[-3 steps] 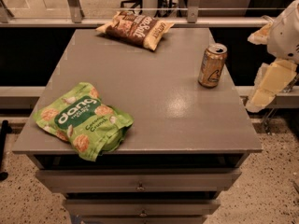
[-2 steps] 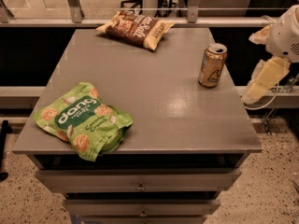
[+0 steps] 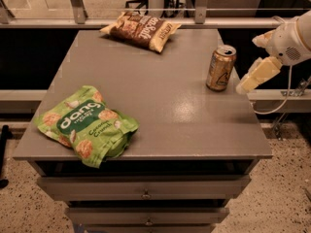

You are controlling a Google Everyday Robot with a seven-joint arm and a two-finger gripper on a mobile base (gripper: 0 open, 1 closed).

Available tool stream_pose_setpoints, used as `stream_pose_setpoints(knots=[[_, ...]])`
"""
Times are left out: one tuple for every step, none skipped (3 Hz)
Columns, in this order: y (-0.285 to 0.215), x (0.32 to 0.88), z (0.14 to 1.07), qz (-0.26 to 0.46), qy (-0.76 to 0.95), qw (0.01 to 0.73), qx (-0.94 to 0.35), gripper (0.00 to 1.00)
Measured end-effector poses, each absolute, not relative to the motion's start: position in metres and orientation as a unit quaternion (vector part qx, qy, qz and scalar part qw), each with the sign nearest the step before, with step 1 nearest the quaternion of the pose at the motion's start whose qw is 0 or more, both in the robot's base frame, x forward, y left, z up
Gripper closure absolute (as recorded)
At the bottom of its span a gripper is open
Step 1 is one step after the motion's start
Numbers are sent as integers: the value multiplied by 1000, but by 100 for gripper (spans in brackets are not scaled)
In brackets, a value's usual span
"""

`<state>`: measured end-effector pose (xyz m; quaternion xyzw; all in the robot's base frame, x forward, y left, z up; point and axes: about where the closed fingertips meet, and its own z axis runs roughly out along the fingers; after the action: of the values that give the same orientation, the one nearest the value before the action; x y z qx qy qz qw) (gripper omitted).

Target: Move orange can near green rice chip bag

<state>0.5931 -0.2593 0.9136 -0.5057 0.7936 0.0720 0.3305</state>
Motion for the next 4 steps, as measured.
stream_pose_setpoints(knots=[[-252,613,903,122,788,367,-479,0],[-234,627,898,168,773,397,-465,0],[-217,635,895,200,760,416,-458,6],[-205,637,894,220,751,431,-450,22]])
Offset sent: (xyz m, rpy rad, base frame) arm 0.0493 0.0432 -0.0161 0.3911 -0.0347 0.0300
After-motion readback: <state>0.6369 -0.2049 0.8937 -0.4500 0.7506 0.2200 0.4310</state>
